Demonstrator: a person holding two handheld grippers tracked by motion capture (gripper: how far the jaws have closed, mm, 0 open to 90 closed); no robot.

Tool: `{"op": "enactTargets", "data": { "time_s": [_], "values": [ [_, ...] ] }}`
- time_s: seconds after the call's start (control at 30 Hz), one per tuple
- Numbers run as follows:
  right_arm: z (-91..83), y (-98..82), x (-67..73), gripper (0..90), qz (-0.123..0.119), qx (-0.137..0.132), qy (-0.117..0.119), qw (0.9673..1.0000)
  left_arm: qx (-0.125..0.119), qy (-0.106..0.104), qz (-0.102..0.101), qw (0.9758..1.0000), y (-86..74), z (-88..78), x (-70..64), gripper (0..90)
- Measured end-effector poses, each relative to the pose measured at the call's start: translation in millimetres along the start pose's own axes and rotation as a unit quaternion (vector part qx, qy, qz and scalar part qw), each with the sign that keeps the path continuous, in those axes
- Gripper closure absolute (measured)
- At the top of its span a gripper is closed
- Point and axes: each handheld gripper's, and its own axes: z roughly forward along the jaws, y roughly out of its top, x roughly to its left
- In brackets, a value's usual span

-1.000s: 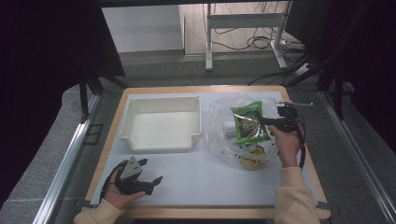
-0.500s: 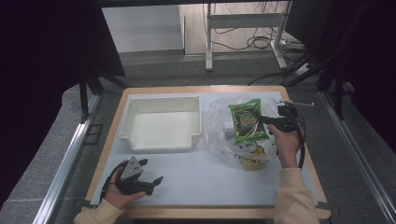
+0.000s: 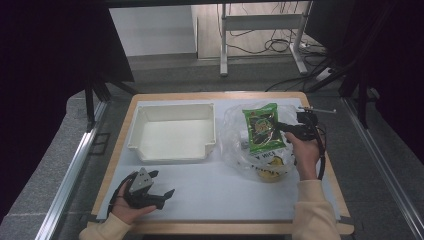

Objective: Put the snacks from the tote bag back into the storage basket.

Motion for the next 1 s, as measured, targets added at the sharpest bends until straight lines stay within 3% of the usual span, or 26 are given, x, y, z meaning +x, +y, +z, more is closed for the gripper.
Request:
{"op": "enactTargets", "data": {
  "time_s": [1.0],
  "values": [
    [-4.8,13.1,24.9,89.8,-0.008,-0.032,0.04,0.9987,-0.001,0.002,0.003,1.0,0.7,-1.1,-0.5,12.8]
  ]
}}
